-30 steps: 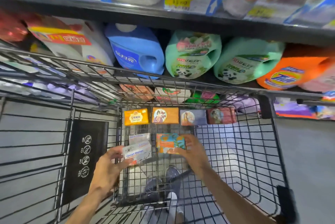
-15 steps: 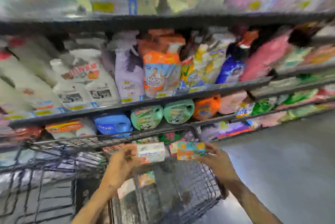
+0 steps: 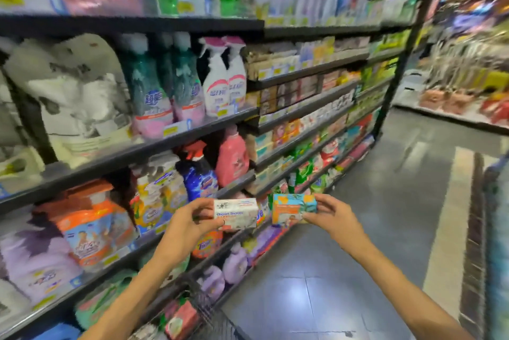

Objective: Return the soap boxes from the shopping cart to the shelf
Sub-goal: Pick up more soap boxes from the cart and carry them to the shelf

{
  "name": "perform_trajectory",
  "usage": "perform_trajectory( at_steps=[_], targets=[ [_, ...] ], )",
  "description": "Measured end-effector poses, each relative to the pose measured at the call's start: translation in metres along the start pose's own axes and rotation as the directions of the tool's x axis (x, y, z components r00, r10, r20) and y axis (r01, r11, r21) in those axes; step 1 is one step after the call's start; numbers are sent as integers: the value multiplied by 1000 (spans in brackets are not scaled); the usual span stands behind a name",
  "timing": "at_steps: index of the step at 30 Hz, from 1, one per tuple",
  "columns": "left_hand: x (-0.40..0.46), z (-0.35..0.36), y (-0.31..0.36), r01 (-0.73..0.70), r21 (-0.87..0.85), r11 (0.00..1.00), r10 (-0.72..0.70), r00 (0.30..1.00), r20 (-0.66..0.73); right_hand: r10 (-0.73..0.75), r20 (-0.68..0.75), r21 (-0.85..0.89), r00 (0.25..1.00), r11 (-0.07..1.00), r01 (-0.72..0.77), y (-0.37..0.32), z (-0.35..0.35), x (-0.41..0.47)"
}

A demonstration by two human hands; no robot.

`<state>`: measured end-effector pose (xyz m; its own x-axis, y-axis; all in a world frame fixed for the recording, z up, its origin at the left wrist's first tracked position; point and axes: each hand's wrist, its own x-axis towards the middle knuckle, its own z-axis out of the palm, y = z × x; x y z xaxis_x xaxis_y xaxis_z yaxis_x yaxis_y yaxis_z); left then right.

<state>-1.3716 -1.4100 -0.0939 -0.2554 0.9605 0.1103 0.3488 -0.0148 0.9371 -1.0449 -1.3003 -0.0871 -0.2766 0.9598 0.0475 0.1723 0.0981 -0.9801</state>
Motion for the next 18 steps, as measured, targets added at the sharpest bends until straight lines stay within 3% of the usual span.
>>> perform_trajectory(
  at_steps=[10, 18],
  targets=[
    [124, 198, 123, -195, -13, 981, 196, 977, 85, -122, -193, -53, 974, 992, 113, -3, -243, 69],
    [213, 312, 168, -262, -7, 965, 260, 955, 139, -115, -256, 4, 960, 993, 120, -3, -361, 125]
  ],
)
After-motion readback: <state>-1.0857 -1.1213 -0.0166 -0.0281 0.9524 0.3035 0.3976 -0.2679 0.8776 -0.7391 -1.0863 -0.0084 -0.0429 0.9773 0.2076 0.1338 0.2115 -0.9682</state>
